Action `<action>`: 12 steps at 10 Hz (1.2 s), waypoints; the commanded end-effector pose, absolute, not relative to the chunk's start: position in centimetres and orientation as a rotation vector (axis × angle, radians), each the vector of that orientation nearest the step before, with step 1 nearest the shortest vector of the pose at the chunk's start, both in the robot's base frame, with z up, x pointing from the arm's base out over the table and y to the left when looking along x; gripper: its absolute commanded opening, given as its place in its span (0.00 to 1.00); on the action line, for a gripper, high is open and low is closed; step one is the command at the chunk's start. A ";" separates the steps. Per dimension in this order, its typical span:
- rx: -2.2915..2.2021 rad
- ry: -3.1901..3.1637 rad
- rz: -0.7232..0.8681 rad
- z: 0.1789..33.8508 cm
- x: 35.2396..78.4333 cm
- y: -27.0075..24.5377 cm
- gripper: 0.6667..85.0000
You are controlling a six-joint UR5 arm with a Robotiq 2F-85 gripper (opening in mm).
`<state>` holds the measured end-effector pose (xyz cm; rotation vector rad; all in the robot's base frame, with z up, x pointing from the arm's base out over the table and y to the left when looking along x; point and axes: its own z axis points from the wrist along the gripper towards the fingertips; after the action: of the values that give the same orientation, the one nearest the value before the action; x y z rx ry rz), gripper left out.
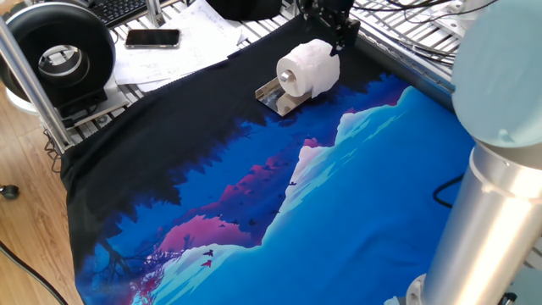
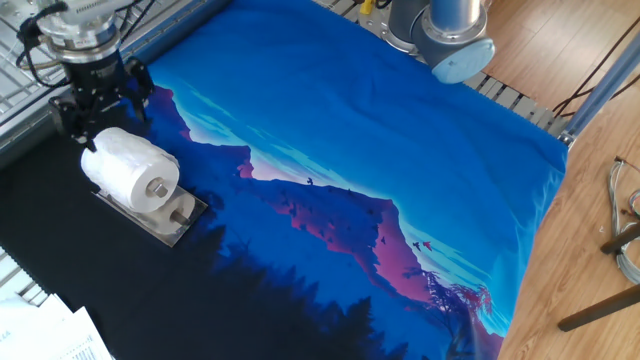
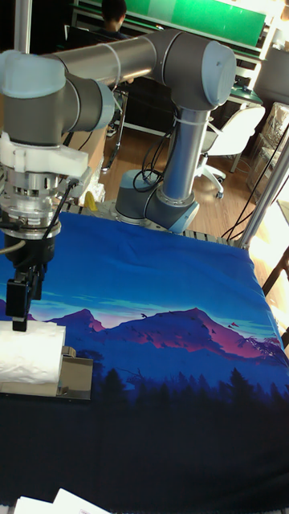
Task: Take the roll of paper down from the shelf
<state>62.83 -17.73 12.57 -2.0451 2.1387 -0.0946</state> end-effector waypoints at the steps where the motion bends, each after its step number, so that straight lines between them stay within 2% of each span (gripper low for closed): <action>1: -1.968 2.160 -0.060 11.7 63.7 -16.3 1.00; 5: -1.976 2.152 -0.071 10.7 64.7 -15.5 1.00; 10: -2.058 2.249 -0.021 9.5 61.5 -16.5 1.00; 12: -2.071 2.222 -0.054 9.1 61.8 -17.0 1.00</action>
<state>62.13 -16.58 9.45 -2.0572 2.2206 -0.0490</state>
